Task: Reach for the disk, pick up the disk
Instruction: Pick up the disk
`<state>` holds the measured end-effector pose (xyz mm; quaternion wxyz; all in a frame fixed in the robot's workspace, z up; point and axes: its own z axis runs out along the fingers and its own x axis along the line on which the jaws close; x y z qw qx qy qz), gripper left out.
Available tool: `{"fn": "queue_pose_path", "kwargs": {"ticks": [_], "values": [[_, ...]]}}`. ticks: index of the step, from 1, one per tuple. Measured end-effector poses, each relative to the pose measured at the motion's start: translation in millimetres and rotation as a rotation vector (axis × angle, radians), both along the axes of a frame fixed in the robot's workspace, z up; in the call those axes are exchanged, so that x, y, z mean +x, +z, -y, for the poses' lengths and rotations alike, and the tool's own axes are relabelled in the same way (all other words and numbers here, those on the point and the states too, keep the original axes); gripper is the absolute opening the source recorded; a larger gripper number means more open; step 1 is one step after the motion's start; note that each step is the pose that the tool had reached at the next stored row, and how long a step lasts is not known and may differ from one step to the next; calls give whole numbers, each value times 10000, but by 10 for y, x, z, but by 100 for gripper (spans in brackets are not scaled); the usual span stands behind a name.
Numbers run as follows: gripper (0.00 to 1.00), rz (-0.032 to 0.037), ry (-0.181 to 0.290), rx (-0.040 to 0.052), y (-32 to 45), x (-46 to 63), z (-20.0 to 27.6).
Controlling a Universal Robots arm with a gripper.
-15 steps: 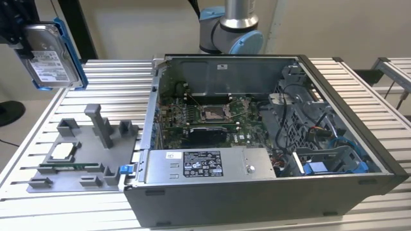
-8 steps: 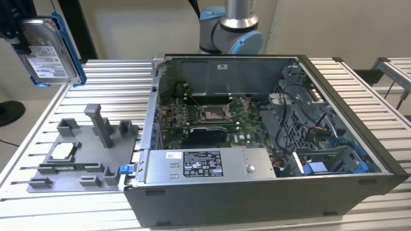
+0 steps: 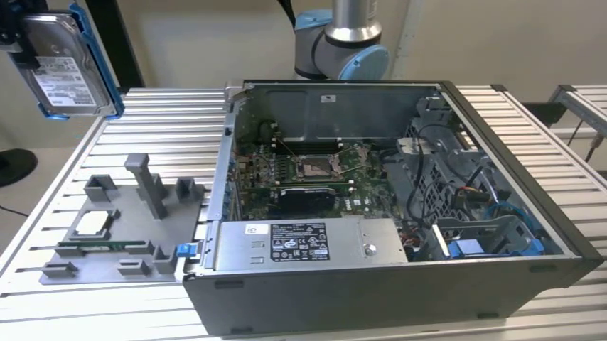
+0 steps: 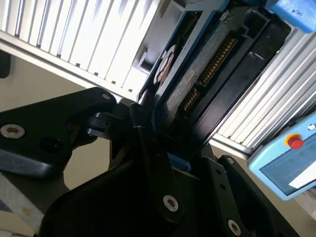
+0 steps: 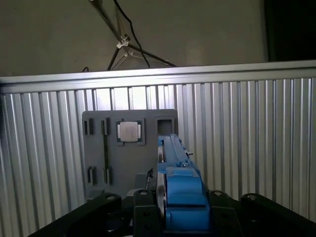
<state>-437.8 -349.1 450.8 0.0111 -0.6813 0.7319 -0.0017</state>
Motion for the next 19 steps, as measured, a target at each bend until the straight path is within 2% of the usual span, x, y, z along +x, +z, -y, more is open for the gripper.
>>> {"fn": "queue_pose_path", "kwargs": {"ticks": [9,14,19], "values": [[0,-1,-1,0,161,0,0],[0,-1,-1,0,225,0,0],[0,0,-1,0,256,0,-1]]}}
